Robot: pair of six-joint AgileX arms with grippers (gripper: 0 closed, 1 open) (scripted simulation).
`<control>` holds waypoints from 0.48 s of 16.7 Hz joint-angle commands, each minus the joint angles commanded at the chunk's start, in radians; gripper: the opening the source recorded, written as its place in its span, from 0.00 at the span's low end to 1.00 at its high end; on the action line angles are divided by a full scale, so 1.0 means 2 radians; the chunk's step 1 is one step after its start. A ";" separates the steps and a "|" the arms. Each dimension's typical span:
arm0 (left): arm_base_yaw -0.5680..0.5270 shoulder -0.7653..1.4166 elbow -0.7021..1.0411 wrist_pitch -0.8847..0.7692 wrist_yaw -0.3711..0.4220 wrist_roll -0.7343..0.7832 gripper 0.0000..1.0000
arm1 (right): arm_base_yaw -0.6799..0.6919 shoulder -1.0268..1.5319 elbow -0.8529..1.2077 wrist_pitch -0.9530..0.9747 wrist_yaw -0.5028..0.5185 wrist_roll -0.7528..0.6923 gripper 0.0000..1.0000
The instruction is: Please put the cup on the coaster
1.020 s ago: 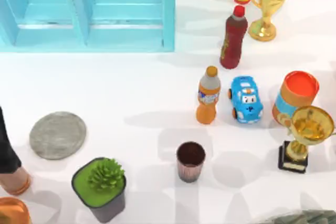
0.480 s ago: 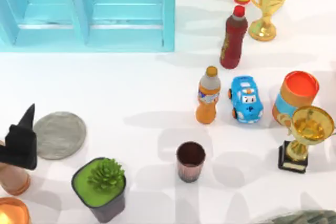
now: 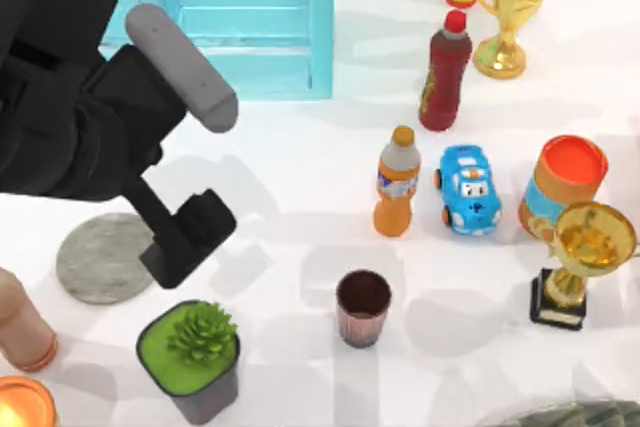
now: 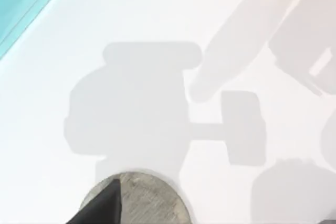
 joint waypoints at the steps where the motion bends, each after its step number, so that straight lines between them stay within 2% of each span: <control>1: -0.022 0.048 0.042 -0.032 0.000 0.016 1.00 | 0.000 0.000 0.000 0.000 0.000 0.000 1.00; 8: -0.148 0.315 0.279 -0.215 0.000 0.105 1.00 | 0.000 0.000 0.000 0.000 0.000 0.000 1.00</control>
